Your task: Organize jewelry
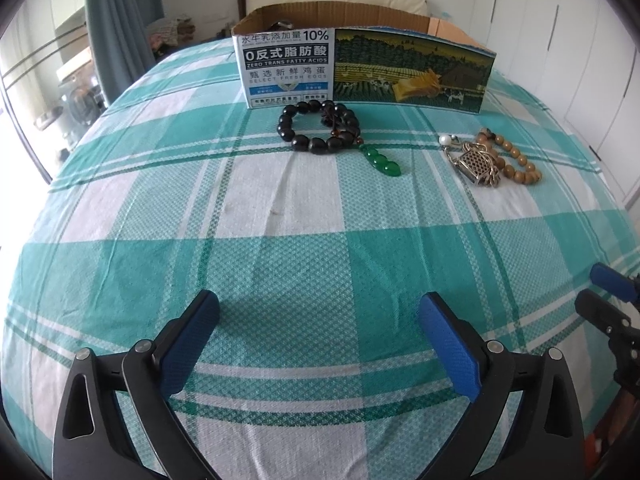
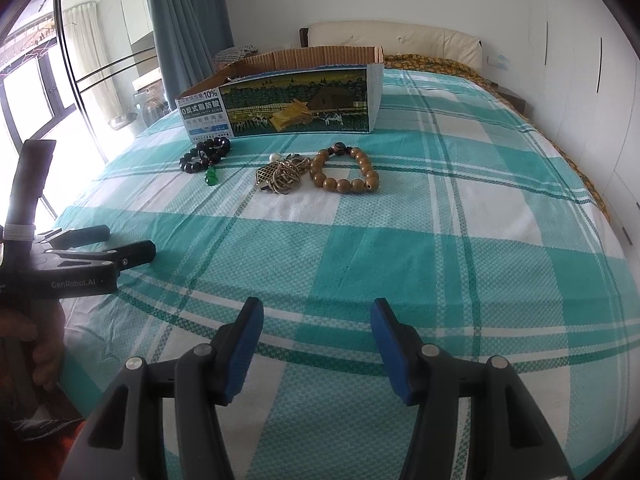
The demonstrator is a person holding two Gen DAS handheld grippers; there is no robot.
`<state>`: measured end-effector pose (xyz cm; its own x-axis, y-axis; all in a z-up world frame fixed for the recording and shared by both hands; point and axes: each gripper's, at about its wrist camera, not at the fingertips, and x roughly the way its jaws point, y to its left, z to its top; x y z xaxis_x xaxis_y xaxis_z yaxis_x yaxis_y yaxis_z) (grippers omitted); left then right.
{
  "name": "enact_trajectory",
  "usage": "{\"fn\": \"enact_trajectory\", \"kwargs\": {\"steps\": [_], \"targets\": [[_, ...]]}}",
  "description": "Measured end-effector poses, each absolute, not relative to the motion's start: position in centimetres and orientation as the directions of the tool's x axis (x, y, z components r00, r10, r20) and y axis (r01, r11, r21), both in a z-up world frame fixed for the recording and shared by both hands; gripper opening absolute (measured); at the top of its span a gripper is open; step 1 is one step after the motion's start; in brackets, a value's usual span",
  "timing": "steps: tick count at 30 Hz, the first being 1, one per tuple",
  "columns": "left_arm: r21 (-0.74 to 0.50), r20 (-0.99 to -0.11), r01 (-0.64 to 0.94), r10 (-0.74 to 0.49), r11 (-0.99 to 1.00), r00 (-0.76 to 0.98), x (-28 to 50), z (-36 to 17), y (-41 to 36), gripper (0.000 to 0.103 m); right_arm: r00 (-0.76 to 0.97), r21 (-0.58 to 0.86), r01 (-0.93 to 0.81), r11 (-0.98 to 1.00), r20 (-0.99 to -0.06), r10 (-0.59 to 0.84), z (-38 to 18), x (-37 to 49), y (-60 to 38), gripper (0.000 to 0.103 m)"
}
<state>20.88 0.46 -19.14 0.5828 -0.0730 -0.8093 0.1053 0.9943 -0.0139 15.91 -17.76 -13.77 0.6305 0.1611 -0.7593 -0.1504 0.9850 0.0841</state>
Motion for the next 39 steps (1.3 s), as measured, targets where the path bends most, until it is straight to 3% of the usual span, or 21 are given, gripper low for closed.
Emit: {"fn": "enact_trajectory", "kwargs": {"steps": [30, 39], "targets": [[-0.011, -0.812, 0.108, -0.072, 0.994, 0.579, 21.0, -19.2, 0.3, 0.103, 0.610, 0.133, -0.180, 0.975, -0.762, 0.216, -13.0, 16.7, -16.1, 0.057], [-0.011, -0.812, 0.108, -0.072, 0.994, 0.579, 21.0, -19.2, 0.4, 0.103, 0.563, 0.188, -0.203, 0.961, -0.781, 0.272, -13.3, 20.5, -15.0, 0.057]]}}
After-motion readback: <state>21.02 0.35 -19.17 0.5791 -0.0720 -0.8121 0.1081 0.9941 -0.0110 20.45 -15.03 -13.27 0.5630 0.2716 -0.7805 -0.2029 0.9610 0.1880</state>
